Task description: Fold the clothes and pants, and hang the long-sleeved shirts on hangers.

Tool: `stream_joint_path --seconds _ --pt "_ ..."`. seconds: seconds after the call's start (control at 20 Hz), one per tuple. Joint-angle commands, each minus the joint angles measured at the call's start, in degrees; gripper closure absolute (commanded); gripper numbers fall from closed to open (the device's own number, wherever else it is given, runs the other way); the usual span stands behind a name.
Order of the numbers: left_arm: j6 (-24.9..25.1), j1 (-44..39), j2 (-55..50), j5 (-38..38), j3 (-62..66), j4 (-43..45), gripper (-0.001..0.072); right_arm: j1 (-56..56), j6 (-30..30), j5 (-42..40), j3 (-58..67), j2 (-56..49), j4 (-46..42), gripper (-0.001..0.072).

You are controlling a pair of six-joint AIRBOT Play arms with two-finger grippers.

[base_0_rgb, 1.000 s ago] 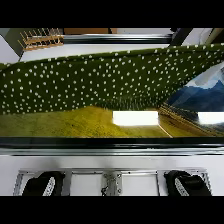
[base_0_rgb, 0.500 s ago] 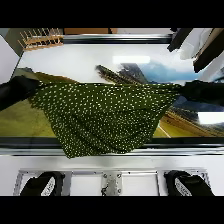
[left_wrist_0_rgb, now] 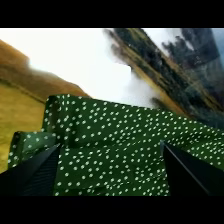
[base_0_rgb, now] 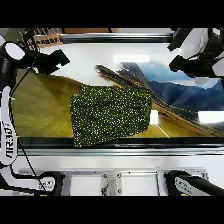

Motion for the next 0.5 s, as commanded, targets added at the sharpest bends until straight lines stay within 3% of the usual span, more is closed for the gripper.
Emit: stream_joint_path --seconds 0.0,0.45 --pt "2.69 4.15 0.44 -7.80 -3.10 1.97 0.0004 -2.45 -6.62 6.05 -1.73 3.89 0.15 0.0088" --pt "6.23 7.30 23.69 -5.05 -61.90 0.31 0.0004 -1.97 -7.91 9.40 -25.99 19.76 0.90 0.0090"
